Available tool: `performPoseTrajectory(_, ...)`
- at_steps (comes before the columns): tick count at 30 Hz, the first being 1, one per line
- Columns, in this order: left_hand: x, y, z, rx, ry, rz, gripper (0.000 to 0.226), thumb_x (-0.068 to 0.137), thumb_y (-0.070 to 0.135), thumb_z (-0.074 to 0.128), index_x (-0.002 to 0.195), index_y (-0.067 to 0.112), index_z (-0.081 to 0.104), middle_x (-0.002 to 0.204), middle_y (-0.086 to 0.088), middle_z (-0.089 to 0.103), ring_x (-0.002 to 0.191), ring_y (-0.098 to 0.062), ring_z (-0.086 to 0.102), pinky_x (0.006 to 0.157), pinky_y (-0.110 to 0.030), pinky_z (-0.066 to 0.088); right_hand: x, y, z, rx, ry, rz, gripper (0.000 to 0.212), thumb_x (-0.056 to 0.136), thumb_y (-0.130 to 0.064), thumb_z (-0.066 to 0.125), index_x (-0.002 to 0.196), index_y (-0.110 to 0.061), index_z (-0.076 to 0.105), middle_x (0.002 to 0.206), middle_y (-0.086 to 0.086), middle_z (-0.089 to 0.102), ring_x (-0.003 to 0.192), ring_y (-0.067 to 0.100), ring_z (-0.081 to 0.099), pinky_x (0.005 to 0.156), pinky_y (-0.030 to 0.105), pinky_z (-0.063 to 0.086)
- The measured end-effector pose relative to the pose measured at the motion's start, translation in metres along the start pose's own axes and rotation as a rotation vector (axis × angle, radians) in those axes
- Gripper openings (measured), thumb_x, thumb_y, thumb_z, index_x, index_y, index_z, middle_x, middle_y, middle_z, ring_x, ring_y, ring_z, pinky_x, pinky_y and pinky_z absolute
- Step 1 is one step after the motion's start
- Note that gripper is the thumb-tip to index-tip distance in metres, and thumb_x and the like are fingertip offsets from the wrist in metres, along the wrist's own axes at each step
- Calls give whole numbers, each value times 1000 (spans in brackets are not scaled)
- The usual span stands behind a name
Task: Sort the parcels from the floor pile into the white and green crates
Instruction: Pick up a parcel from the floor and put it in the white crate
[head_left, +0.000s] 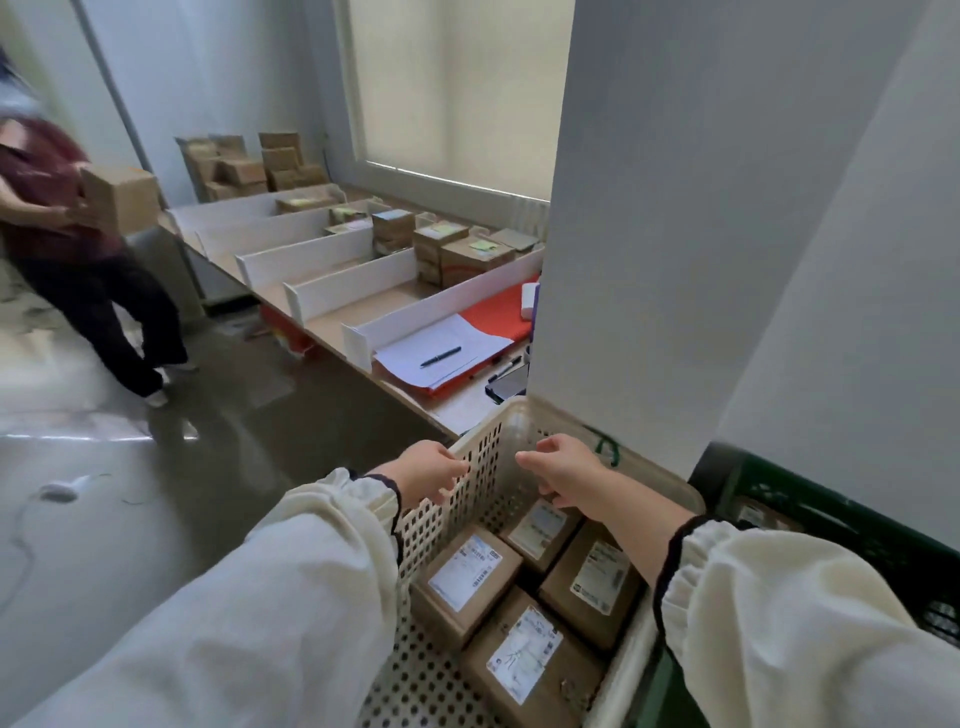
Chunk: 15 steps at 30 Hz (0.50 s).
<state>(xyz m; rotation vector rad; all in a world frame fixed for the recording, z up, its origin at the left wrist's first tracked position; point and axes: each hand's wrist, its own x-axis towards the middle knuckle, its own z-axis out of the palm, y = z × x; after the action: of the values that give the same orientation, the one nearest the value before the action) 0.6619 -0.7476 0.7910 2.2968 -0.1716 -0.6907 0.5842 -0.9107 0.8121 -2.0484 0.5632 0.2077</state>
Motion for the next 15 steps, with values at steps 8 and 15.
performPoseTrajectory(8,-36,-25,-9,8,42,-14,30,95,33,51,116,13,59,92,2,63,75,-11,61,56,-21,45,-15,-15,34,-62,-55,-16,44,90,-33,59,126,-10,48,105,7,60,87,18,58,78,33,53)
performPoseTrajectory(15,-100,-116,-39,-75,159,-130,30,94,29,53,114,9,62,92,-3,63,65,-11,57,46,-16,43,-17,-42,119,-15,-200,9,21,91,-27,58,105,-11,59,95,7,62,71,17,55,68,31,47)
